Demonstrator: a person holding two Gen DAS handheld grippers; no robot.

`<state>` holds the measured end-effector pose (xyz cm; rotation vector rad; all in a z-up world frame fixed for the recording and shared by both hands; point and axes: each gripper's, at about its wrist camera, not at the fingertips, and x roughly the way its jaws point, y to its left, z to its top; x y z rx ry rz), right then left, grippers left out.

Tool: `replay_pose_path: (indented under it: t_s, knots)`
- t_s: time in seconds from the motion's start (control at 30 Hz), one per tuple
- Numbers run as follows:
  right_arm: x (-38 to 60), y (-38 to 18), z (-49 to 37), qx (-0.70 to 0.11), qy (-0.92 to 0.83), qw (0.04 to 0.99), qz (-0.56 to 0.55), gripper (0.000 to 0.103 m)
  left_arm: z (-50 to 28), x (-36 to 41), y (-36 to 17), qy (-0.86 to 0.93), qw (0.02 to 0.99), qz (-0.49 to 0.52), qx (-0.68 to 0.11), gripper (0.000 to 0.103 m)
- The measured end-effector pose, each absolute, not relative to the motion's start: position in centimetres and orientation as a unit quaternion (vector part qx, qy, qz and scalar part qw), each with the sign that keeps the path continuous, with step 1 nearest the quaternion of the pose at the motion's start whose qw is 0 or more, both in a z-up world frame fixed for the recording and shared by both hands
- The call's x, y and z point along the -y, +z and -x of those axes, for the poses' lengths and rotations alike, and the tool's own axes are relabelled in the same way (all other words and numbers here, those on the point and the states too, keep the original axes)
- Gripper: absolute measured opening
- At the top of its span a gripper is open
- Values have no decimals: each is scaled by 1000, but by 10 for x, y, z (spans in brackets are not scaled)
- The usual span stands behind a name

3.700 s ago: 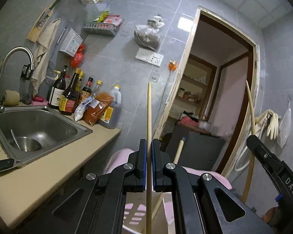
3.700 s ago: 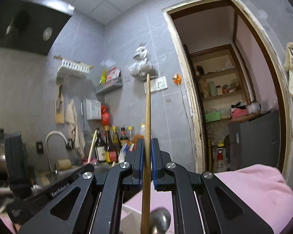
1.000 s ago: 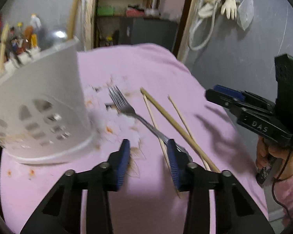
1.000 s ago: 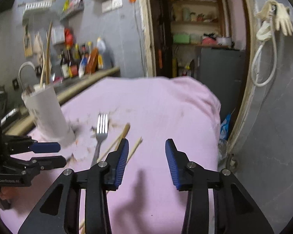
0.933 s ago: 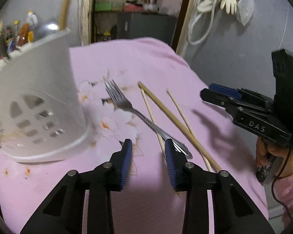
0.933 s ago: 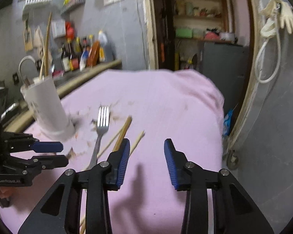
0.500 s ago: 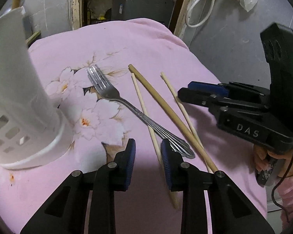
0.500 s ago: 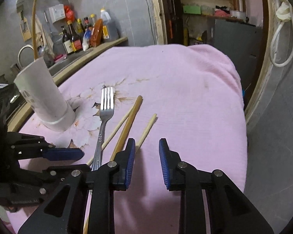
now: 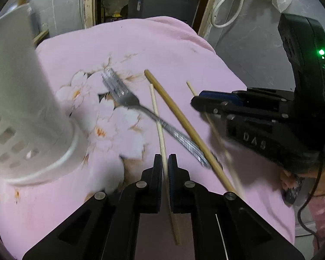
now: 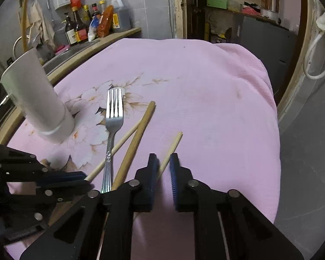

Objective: Organize utensils
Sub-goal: 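Close the left gripper on a chopstick while the right gripper grasps another chopstick, then lift both chopsticks and carry them over the basket with both grippers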

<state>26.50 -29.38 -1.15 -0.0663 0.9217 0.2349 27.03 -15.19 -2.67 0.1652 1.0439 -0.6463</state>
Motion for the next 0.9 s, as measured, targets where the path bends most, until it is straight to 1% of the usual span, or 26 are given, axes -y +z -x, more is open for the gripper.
replay_pose_path:
  t_s: [0.13,0.43,0.6,0.73,0.9]
  knots:
    - [301,-9,-254,-445,113,888,24,6,-259,135,-23,-303,808,-72,-500,3]
    - [296,-4,-228,-453,111,883,46,5,-226,98,-13,-294,808,-74,-505,3]
    - [288,-7,-228,-477,113,870,61,5,-225,103,-11,-291,807,-87,-506,4]
    - [284,-10,-235,-494,118,859,63,6,-239,110,-12,-292,804,-87,-511,7]
    - [282,-13,-238,-498,132,854,72,6,-254,124,-16,-290,799,-99,-517,8]
